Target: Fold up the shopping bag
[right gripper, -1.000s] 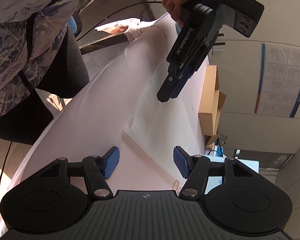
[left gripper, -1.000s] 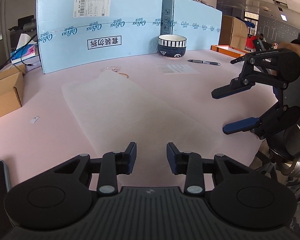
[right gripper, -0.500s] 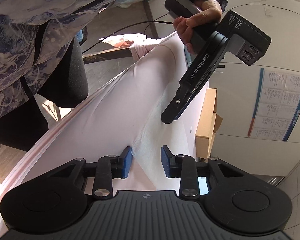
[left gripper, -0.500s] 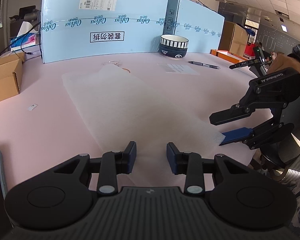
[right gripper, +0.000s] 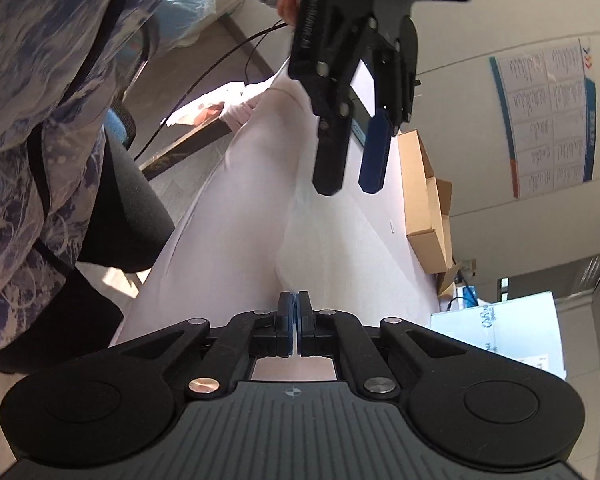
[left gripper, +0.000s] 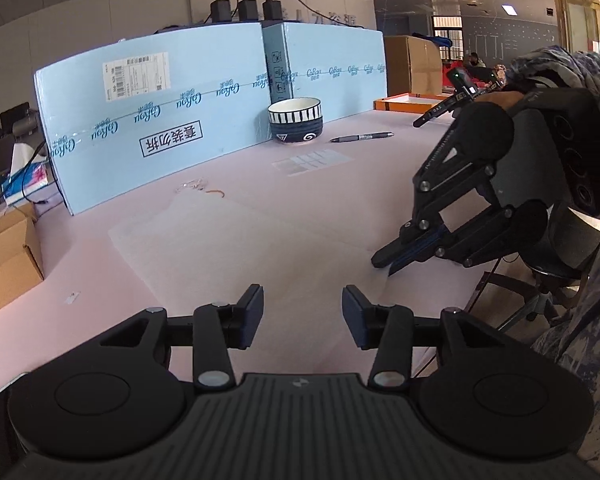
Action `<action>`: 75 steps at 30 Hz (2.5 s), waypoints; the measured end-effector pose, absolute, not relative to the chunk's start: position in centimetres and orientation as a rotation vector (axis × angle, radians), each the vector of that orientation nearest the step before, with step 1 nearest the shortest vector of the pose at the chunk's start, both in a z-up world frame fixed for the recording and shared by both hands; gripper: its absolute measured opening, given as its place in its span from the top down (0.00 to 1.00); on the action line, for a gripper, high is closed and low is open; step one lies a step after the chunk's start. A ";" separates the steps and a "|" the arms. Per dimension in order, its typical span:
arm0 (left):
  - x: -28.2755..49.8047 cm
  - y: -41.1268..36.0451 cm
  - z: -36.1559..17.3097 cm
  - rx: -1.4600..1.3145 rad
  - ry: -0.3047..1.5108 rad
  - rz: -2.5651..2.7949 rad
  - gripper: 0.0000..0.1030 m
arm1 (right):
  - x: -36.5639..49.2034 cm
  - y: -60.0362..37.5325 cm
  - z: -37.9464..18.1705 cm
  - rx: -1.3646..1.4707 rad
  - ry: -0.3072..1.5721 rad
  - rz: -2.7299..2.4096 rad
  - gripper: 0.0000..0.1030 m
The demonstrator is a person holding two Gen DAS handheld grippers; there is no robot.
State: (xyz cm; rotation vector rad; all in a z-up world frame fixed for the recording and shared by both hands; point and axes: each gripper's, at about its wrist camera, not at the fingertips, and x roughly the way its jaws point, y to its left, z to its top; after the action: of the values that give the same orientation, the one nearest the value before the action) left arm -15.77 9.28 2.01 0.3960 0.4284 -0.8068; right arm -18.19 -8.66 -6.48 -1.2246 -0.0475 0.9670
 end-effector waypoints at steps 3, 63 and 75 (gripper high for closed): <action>-16.4 8.8 2.2 0.471 0.408 -0.816 0.56 | -17.7 -8.9 -5.5 -1.113 -0.026 0.966 0.98; -9.9 10.2 4.5 0.413 0.694 -0.789 0.88 | -14.9 -9.4 -4.1 -0.177 0.220 0.945 0.79; -6.9 10.0 3.8 0.422 0.702 -0.747 0.79 | -11.5 -9.9 -4.3 -0.094 0.299 0.876 0.72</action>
State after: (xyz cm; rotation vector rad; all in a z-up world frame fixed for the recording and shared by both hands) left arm -6.88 10.01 3.83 0.4220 0.7023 -0.7466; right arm -11.46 -9.89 -4.31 -0.0935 0.2986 0.8764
